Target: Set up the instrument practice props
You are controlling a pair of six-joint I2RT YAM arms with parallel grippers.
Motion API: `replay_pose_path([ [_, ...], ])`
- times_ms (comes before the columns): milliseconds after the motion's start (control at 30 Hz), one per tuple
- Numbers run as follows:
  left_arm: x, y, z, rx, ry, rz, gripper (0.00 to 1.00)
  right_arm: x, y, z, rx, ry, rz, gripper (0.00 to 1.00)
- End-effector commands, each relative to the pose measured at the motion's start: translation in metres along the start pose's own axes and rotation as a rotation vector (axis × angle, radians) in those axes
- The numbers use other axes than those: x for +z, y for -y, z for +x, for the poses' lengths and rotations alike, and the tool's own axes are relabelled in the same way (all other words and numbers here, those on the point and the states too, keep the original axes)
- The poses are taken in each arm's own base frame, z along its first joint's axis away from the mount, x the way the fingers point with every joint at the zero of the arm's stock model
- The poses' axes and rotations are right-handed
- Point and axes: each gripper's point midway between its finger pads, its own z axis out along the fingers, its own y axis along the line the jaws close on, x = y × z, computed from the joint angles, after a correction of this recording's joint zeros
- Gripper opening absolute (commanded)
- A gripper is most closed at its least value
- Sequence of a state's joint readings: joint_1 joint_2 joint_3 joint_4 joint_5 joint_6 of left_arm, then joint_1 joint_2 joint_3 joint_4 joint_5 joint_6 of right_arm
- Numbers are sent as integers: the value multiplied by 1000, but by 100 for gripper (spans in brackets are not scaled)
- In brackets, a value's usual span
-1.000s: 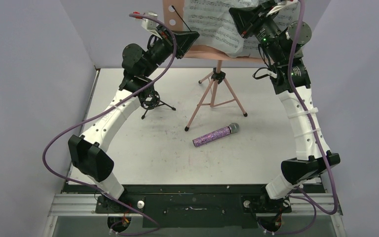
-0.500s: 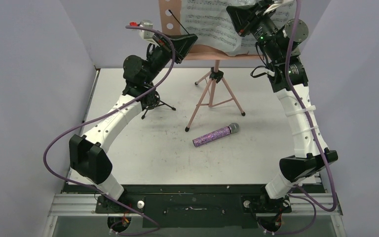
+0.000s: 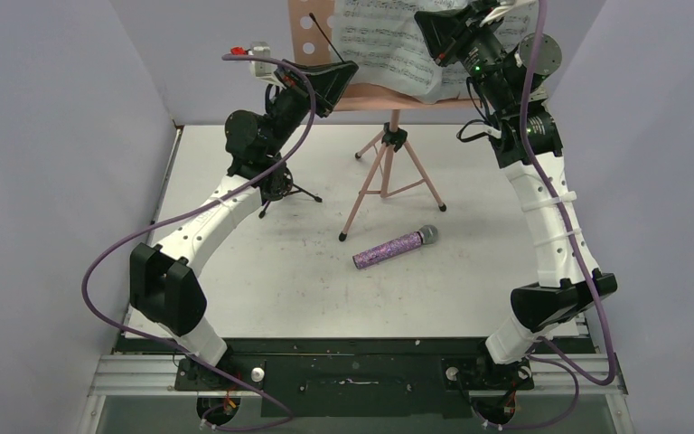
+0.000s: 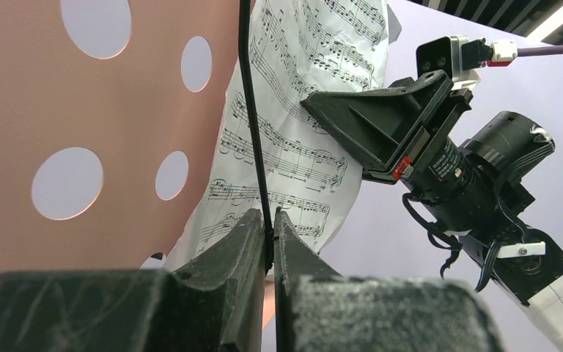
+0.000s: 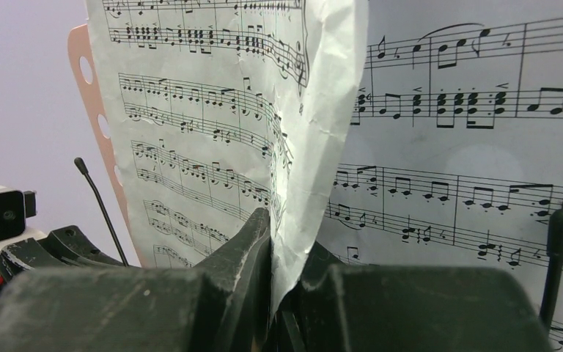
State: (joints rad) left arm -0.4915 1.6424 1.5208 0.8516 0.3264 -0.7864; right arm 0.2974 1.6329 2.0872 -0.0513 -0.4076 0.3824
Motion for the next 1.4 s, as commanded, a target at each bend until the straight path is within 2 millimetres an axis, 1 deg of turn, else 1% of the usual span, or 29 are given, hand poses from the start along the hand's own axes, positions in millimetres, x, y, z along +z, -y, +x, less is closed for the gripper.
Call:
replay_pose_path([
  [0,2,48,-40,63,103,152,0,2,-2,-16,-15,49,13,5],
  [100,1,49,-38,115,74,158,0,4,-4,-12,-24,44,2,5],
  [267,5,62,-35,177,22,222,0,9,-8,-7,-56,42,-6,5],
  [433,7,60,-35,191,15,215,0,16,-15,1,-93,34,-14,5],
  [633,10,59,-34,194,12,216,0,23,-32,13,-129,20,-38,5],
  [733,10,59,-34,198,10,216,0,25,-36,17,-137,15,-49,5],
  [900,9,58,-34,205,5,212,0,28,-51,26,-159,0,-80,5],
  [1033,9,57,-33,209,3,205,0,29,-56,35,-173,-17,-90,5],
  [1233,9,57,-35,214,9,203,0,28,-62,37,-199,-22,-95,5],
  [1333,9,58,-37,222,15,200,3,26,-65,35,-211,-17,-99,5],
  [1367,9,59,-38,228,17,201,0,25,-67,34,-212,-11,-102,5],
])
